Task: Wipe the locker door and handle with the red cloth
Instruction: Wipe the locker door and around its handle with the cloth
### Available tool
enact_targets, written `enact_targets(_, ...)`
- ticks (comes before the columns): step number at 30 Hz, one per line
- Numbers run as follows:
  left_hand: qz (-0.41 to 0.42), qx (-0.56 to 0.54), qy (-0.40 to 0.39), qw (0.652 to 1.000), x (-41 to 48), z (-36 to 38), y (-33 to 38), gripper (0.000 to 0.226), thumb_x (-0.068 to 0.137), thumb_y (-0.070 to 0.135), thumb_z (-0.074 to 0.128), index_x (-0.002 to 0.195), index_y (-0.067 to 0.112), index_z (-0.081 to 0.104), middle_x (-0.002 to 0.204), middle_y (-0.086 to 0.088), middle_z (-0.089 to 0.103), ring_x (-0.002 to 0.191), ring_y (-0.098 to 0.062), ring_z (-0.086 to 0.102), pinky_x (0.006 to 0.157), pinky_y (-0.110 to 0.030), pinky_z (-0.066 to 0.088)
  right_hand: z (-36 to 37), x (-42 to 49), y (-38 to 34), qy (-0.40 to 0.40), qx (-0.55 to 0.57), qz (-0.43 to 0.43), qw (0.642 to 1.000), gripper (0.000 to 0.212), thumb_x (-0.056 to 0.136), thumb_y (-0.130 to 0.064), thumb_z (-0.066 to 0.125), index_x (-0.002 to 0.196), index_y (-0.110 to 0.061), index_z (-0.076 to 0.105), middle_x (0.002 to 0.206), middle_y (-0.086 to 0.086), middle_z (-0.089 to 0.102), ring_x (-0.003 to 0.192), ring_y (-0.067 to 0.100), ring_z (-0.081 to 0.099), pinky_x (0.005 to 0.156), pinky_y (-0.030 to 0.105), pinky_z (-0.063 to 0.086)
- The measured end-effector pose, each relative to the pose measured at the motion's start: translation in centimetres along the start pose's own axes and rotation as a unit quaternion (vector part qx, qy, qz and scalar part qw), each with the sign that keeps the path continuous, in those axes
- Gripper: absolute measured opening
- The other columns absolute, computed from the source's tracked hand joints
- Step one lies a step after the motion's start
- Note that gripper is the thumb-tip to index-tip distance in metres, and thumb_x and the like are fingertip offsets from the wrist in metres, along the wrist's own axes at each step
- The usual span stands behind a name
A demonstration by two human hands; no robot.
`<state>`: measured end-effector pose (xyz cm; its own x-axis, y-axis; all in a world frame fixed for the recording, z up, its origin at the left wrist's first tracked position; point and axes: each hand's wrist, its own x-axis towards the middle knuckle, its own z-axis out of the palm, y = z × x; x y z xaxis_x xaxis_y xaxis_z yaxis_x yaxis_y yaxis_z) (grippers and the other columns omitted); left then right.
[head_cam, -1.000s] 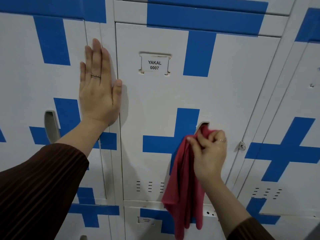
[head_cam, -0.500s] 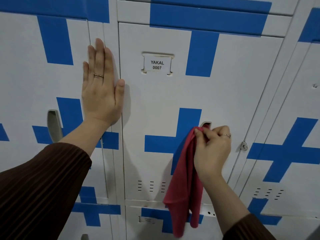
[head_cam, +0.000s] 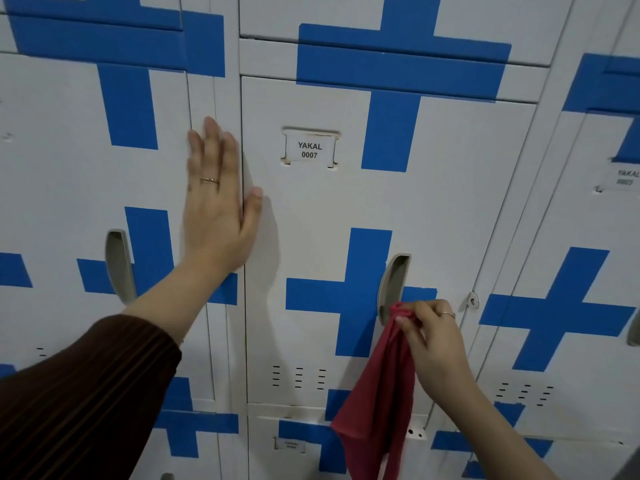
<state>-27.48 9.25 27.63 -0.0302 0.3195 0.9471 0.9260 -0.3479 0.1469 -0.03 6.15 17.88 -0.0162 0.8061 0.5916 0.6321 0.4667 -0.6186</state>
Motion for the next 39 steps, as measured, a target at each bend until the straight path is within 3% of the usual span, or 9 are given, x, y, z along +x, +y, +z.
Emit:
enact_targets(5, 0.067, -0.114, -0.022, 0.991, -3.4, 0.7, 4.5, 0.045, 0.093, 0.022, 0.043, 0.133, 0.001, 0.046, 0.139, -0.011, 0.043, 0.127, -0.019, 0.04, 0.102, -0.031, 0.039, -1.3, -0.1, -2.2, 0.01, 0.079, 0.02, 0.997, 0.016, 0.091, -0.019, 0.051, 0.083, -0.031, 0.055, 0.09, -0.001, 0.055, 0.083, 0.018, 0.054, 0.07, 0.03, 0.045)
enact_targets(8, 0.035, -0.27, -0.137, 0.952, -5.3, 1.0, 8.2, 0.037, 0.09, 0.031, 0.048, 0.113, 0.008, 0.064, 0.1, -0.001, 0.065, 0.089, -0.003, 0.057, 0.077, -0.017, 0.049, -2.3, 0.1, -4.1, -0.005, 0.197, 0.039, 0.98, 0.021, 0.084, -0.01, 0.062, 0.08, -0.03, 0.065, 0.093, -0.007, 0.063, 0.09, 0.009, 0.059, 0.077, 0.022, 0.047)
enact_targets(10, -0.033, -0.345, -0.227, 0.91, -5.9, 1.4, 10.0, 0.041, 0.086, 0.04, 0.053, 0.114, 0.012, 0.064, 0.097, 0.01, 0.063, 0.089, 0.002, 0.058, 0.075, -0.008, 0.046, -2.8, 0.2, -5.1, -0.036, 0.282, 0.048, 0.957, 0.016, 0.083, -0.003, 0.061, 0.082, -0.017, 0.068, 0.083, -0.002, 0.068, 0.082, 0.007, 0.062, 0.073, 0.017, 0.048)
enact_targets(16, -0.182, -0.485, -0.357, 0.777, -6.1, 2.1, 11.4, 0.024, 0.081, 0.035, 0.057, 0.095, 0.019, 0.068, 0.087, -0.005, 0.068, 0.082, -0.022, 0.063, 0.08, -0.03, 0.049, -4.5, 0.8, -5.6, -0.084, 0.364, 0.083, 0.924, 0.013, 0.084, -0.004, 0.058, 0.087, -0.012, 0.067, 0.076, -0.002, 0.069, 0.074, 0.015, 0.063, 0.068, 0.032, 0.051)
enact_targets(21, -0.193, -0.486, -0.411, 0.746, -5.6, 1.7, 11.5, 0.02, 0.087, 0.028, 0.061, 0.077, 0.011, 0.06, 0.071, -0.005, 0.052, 0.069, -0.018, 0.045, 0.068, -0.029, 0.036, -5.7, 1.2, -5.0, -0.117, 0.36, 0.102, 0.92, 0.014, 0.087, 0.001, 0.053, 0.087, -0.01, 0.063, 0.073, 0.003, 0.065, 0.068, 0.014, 0.058, 0.058, 0.025, 0.046)
enact_targets(27, -0.17, -0.47, -0.394, 0.771, -5.0, 1.7, 11.9, 0.024, 0.088, 0.041, 0.049, 0.075, 0.021, 0.053, 0.066, -0.003, 0.045, 0.063, -0.015, 0.039, 0.058, -0.023, 0.031, -6.1, 0.9, -4.6, -0.182, 0.417, 0.192, 0.87, 0.015, 0.092, 0.004, 0.04, 0.09, -0.007, 0.051, 0.063, 0.007, 0.059, 0.061, 0.018, 0.054, 0.06, 0.03, 0.046)
enact_targets(30, -0.163, -0.459, -0.366, 0.793, -4.9, 1.9, 12.9, 0.022, 0.096, 0.031, 0.047, 0.075, 0.023, 0.051, 0.052, 0.014, 0.045, 0.05, -0.002, 0.039, 0.053, -0.013, 0.032, -5.3, 0.4, -4.5, -0.152, 0.451, 0.214, 0.853, 0.016, 0.095, -0.01, 0.04, 0.098, -0.006, 0.055, 0.084, 0.015, 0.062, 0.076, 0.023, 0.057, 0.072, 0.035, 0.044)
enact_targets(33, -0.17, -0.461, -0.317, 0.811, -4.6, 2.1, 13.3, 0.022, 0.096, 0.028, 0.046, 0.076, 0.025, 0.052, 0.05, 0.015, 0.046, 0.049, -0.001, 0.039, 0.052, -0.015, 0.034, -4.8, -0.1, -3.8, -0.138, 0.442, 0.187, 0.866, 0.034, 0.082, -0.029, 0.056, 0.11, -0.01, 0.056, 0.101, 0.011, 0.068, 0.092, 0.022, 0.065, 0.081, 0.032, 0.051)
enact_targets(39, -0.161, -0.437, -0.246, 0.85, -3.7, 2.7, 13.0, 0.024, 0.096, 0.026, 0.047, 0.073, 0.026, 0.051, 0.052, 0.014, 0.045, 0.052, -0.001, 0.039, 0.055, -0.015, 0.034, -5.6, -1.6, -1.1, -0.186, 0.29, 0.182, 0.921, 0.016, 0.079, -0.001, 0.065, 0.094, 0.001, 0.065, 0.09, 0.013, 0.071, 0.084, 0.022, 0.067, 0.071, 0.023, 0.053)
